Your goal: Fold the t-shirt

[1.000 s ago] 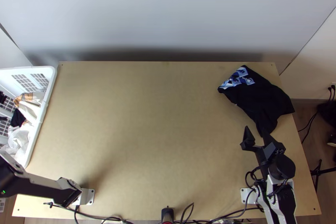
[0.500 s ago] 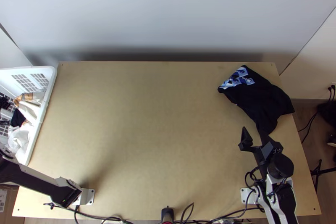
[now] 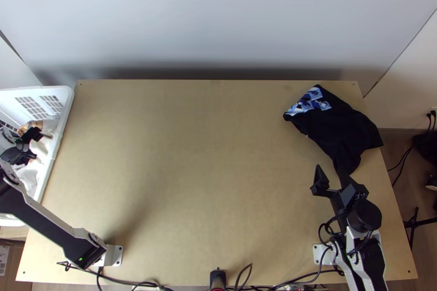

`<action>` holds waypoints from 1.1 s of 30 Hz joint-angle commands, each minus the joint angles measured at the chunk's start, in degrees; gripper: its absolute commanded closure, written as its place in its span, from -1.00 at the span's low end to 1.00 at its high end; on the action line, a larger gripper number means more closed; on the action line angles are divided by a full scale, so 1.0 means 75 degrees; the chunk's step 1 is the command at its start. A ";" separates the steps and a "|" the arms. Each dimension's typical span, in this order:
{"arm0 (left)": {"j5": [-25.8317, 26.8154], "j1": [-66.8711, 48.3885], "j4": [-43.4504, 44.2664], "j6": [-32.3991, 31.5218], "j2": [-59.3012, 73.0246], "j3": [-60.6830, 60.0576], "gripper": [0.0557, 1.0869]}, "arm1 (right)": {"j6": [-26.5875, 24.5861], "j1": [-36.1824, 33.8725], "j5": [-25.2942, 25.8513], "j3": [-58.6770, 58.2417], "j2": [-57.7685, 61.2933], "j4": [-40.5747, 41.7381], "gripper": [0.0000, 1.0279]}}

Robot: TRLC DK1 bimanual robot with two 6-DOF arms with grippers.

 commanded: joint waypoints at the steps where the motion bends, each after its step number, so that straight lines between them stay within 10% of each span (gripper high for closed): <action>1: -0.0027 -0.0230 0.0181 0.0037 0.1091 0.0553 -0.90 | 0.0000 -0.0015 0.0083 -0.0001 -0.0015 -0.0003 -0.90; 7: -0.0074 -0.0241 0.0228 -0.0081 0.1536 0.0904 -0.78 | 0.0000 -0.0003 0.0141 -0.0001 -0.0015 -0.0003 -0.90; 12: -0.0074 -0.0019 0.0345 -0.0245 0.1782 0.1033 0.91 | 0.0000 0.0008 0.0153 0.0011 -0.0026 -0.0003 -0.90; 19: 0.0055 0.0075 -0.0124 -0.0198 0.0728 0.0904 0.93 | 0.0000 0.0008 0.0212 -0.0001 -0.0038 -0.0014 -0.90; 25: 0.2903 -0.0183 -0.0557 -0.1053 -0.3210 -0.0233 0.93 | 0.0000 0.0020 0.0212 -0.0001 -0.0062 -0.0014 -0.90; 33: 0.4766 -0.0488 -0.0030 -0.3233 -0.6444 -0.0361 0.93 | 0.0000 0.0008 0.0212 0.0011 -0.0108 -0.0014 -0.90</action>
